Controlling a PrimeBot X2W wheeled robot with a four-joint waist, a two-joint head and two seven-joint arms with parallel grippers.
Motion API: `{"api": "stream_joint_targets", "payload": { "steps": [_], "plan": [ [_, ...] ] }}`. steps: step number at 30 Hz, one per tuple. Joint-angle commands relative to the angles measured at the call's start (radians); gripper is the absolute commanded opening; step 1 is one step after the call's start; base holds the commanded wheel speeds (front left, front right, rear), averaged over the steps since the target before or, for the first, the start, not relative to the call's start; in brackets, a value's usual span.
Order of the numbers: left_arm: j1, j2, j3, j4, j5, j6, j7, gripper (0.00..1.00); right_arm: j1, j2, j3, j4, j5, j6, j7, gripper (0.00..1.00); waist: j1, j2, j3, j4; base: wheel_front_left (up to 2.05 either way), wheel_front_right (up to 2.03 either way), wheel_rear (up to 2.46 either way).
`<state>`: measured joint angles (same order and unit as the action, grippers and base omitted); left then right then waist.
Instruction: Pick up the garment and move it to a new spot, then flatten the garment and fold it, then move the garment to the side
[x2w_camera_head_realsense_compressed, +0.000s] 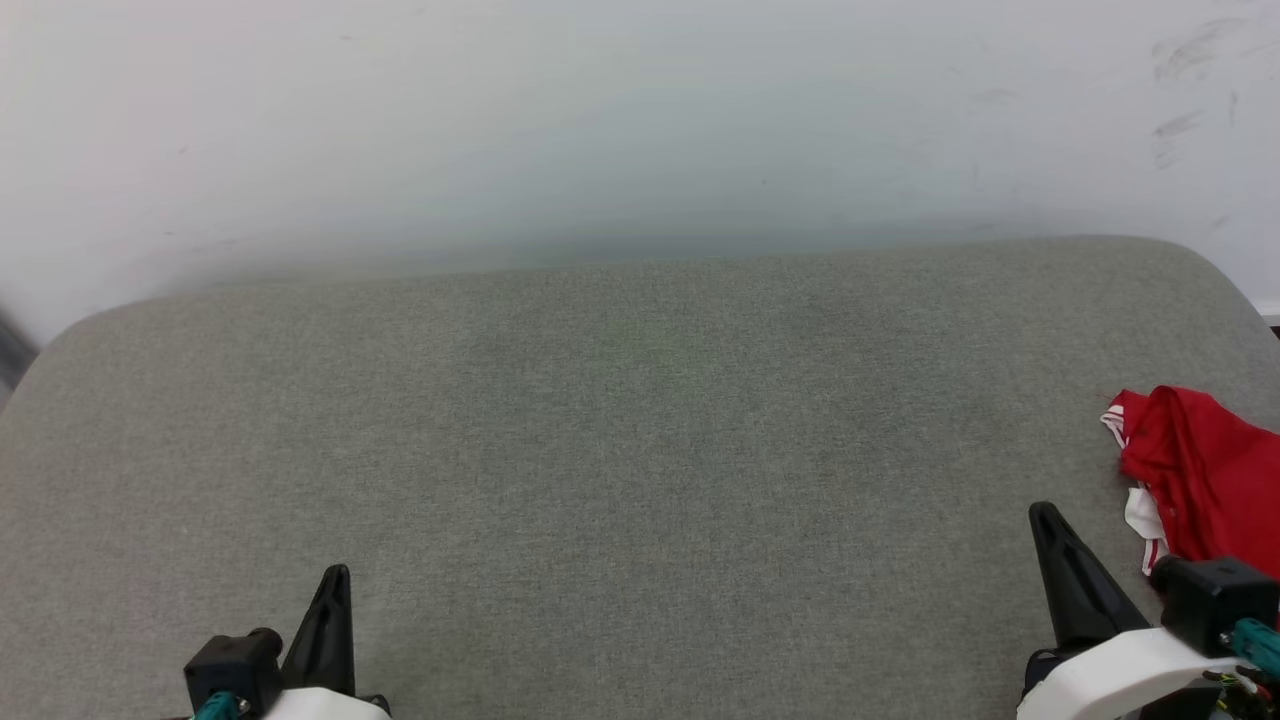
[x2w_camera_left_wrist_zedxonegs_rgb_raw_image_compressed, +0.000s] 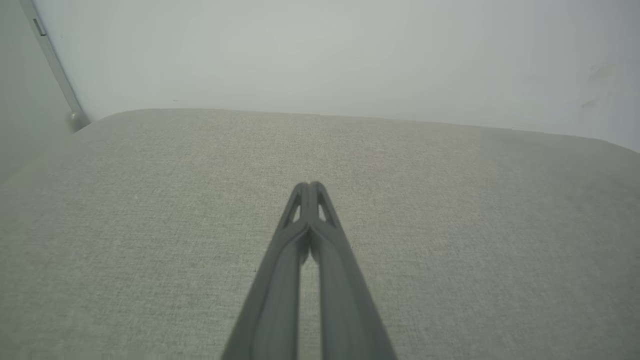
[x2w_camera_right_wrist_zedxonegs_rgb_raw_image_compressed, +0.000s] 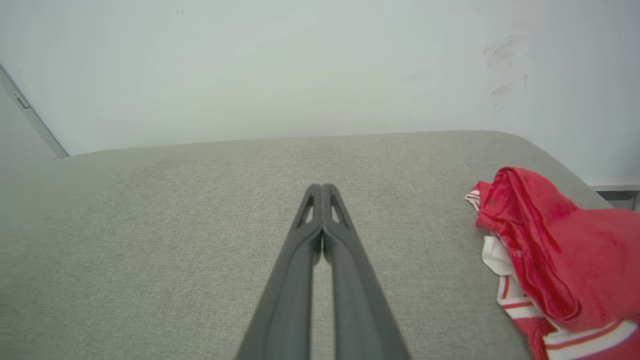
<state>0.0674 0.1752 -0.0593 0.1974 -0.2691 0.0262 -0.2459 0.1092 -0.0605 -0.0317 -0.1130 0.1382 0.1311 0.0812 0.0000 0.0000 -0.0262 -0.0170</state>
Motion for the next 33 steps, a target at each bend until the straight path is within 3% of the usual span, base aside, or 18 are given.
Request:
{"api": "stream_joint_targets", "payload": {
  "steps": [1, 33],
  "plan": [
    [-0.026, 0.003, 0.015, -0.009, -0.053, -0.007, 0.015, 0.00, -0.018, 0.000, -0.003, -0.002, 0.060, 0.000, -0.001, 0.00, 0.0000, 0.0000, 0.001, 0.000, 0.00, 0.00, 0.00],
    [-0.084, -0.045, 0.073, 0.008, -0.543, -0.064, 0.143, 0.00, -0.099, -0.001, -0.028, 0.133, 0.602, 0.000, 0.007, 0.00, 0.0000, 0.0000, 0.008, 0.005, 0.00, 0.00, 0.00]
  ]
}}
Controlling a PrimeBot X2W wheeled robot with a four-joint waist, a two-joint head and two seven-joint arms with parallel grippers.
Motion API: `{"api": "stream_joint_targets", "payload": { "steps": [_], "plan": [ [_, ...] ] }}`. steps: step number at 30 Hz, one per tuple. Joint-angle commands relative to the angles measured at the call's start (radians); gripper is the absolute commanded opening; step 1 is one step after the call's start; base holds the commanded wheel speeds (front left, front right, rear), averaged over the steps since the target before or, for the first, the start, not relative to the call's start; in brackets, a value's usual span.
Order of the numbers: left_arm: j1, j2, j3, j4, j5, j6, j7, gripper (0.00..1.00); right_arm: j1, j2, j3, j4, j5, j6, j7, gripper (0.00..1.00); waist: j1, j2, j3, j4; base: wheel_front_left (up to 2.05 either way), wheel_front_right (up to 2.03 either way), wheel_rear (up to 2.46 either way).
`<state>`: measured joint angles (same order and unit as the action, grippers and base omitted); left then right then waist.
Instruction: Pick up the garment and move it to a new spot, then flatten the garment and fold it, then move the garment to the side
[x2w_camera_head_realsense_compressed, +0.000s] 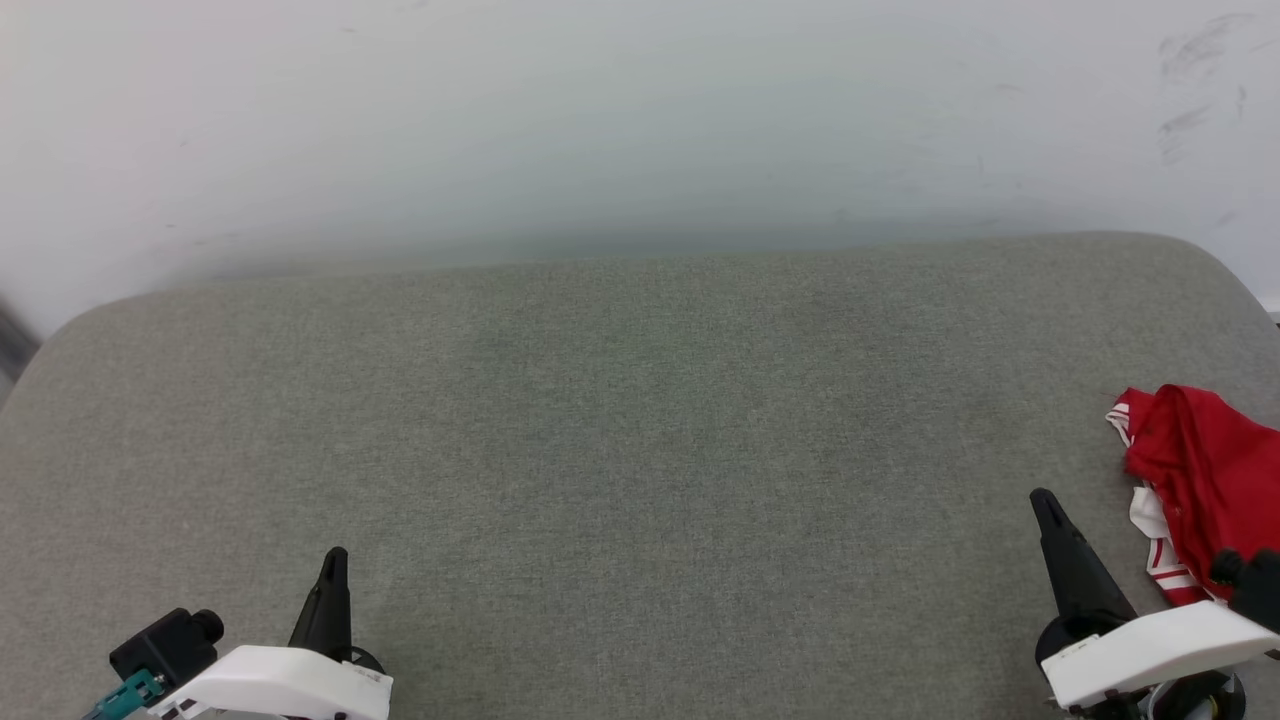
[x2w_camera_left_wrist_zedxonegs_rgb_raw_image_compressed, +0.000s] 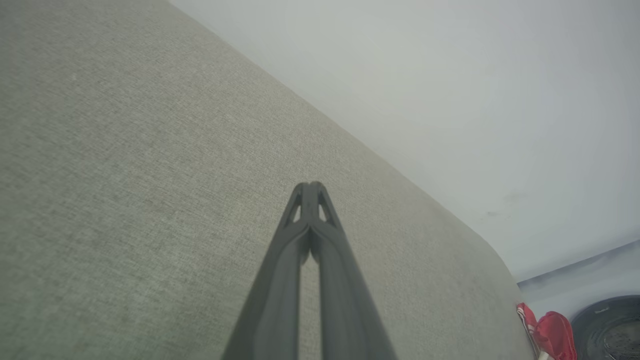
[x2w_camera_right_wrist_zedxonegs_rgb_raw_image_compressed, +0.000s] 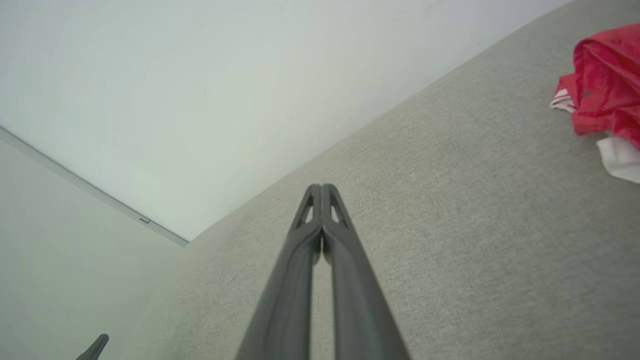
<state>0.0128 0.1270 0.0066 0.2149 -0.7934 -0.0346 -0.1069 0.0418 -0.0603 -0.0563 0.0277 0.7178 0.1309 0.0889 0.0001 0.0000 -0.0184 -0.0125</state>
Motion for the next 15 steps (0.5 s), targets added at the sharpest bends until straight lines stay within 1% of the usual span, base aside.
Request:
{"api": "stream_joint_targets", "payload": {
  "steps": [1, 15],
  "plan": [
    [-0.031, 0.002, 0.008, -0.009, -0.032, -0.005, 0.008, 0.00, -0.034, -0.001, -0.004, -0.004, 0.037, 0.000, 0.000, 0.00, -0.0001, 0.0000, 0.000, 0.000, 0.00, 0.00, 0.00],
    [-0.053, -0.016, 0.030, -0.001, -0.202, -0.026, 0.054, 0.00, -0.060, 0.000, -0.014, 0.044, 0.224, 0.000, 0.004, 0.00, -0.0001, 0.0000, 0.004, 0.002, 0.00, 0.00, 0.00]
  ]
}}
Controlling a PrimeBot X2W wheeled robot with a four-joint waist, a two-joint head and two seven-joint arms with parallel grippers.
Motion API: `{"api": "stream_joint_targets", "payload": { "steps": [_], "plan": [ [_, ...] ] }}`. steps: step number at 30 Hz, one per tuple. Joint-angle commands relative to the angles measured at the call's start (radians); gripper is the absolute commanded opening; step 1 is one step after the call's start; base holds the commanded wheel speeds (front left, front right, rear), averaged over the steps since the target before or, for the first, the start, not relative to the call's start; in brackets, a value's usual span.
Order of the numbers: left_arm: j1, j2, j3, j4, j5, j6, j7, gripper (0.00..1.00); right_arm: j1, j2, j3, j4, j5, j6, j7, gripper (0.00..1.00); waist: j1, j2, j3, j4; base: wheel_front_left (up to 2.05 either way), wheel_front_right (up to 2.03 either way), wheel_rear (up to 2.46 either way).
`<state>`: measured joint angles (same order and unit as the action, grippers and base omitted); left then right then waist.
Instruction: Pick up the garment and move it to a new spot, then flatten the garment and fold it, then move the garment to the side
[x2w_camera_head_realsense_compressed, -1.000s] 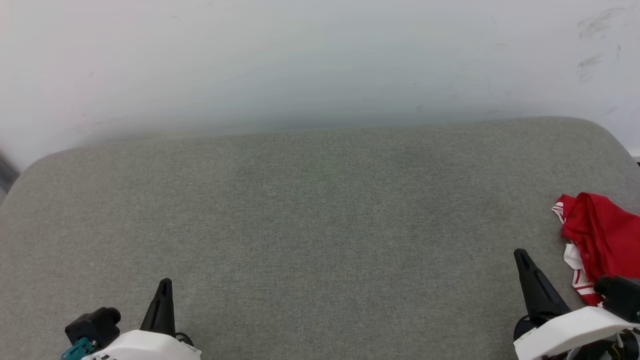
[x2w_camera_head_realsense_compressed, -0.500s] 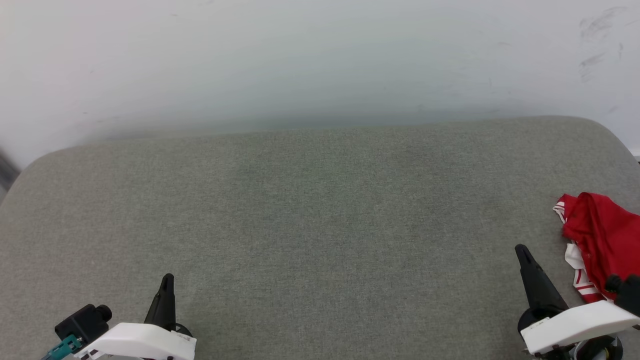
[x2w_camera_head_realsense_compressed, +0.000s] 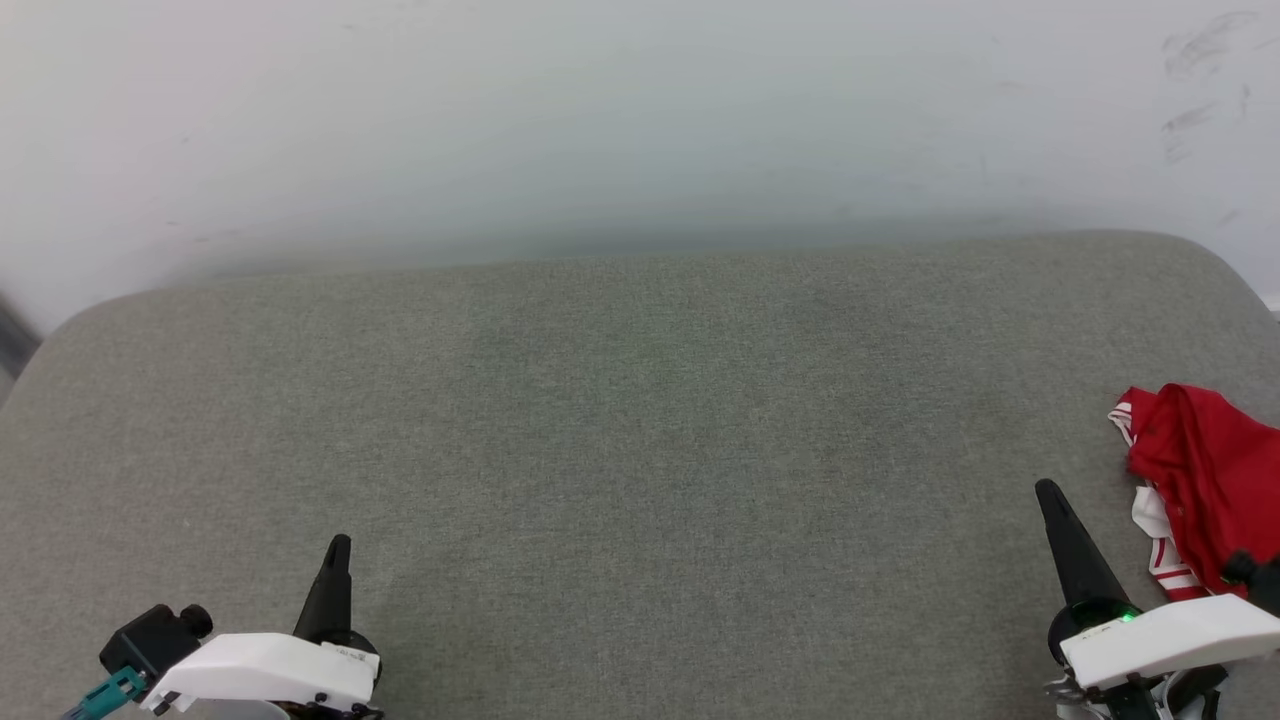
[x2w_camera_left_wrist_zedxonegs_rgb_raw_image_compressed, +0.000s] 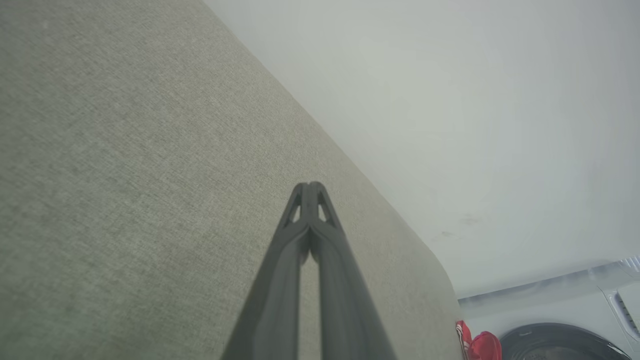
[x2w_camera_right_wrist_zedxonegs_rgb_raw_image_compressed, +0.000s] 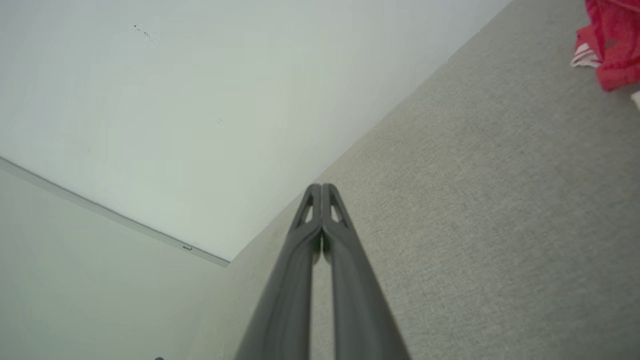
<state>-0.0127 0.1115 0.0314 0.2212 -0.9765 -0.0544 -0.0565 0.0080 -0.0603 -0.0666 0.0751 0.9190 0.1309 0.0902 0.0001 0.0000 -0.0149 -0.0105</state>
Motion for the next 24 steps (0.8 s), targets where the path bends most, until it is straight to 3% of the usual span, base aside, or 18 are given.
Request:
{"api": "stream_joint_targets", "payload": {
  "steps": [1, 24],
  "plan": [
    [-0.029, -0.001, 0.007, -0.007, -0.030, -0.008, 0.007, 0.00, -0.029, 0.000, -0.005, 0.000, 0.035, 0.000, 0.003, 0.00, -0.0001, 0.0000, 0.000, 0.000, 0.00, 0.00, 0.00],
    [-0.058, -0.024, 0.037, 0.005, -0.262, -0.036, 0.071, 0.00, -0.065, 0.003, -0.019, 0.065, 0.289, 0.000, 0.009, 0.00, -0.0001, 0.0000, 0.006, 0.003, 0.00, 0.00, 0.00]
  ]
}}
